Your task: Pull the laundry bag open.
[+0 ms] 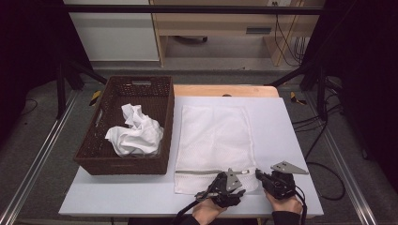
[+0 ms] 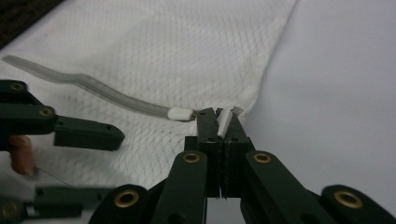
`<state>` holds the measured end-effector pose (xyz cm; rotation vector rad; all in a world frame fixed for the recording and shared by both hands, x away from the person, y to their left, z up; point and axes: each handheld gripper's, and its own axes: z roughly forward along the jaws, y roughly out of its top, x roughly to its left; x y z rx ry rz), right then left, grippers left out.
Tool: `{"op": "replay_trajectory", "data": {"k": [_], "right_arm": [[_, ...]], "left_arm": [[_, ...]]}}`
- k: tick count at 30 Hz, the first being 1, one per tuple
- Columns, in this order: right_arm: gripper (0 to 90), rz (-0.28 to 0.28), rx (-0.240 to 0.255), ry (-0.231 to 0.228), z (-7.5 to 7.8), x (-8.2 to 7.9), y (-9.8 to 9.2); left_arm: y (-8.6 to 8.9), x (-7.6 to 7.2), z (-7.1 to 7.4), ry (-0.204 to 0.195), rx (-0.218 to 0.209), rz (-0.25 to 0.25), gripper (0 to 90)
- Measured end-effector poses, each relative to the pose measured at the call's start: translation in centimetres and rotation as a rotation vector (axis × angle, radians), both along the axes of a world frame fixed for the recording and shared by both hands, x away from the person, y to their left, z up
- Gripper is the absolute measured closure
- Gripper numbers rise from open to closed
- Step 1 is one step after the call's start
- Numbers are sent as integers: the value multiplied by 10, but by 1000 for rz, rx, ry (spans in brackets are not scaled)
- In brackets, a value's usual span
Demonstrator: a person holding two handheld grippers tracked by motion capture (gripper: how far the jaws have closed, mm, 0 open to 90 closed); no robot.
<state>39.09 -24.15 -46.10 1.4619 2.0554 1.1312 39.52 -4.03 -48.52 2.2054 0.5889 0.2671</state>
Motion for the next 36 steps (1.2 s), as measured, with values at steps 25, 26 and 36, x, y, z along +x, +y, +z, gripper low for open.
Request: {"op": "replay_trajectory", "data": {"k": [25,26,36], "right_arm": [[833,37,24,-6,2,6,2],[792,38,23,-9,2,6,0],[436,-47,80,36,-9,-1,-14]], "left_arm": [[-14,2,-1,-43,35,94,885],[-14,2,-1,-43,37,93,886],[-14,1,-2,-48,31,96,886]]}}
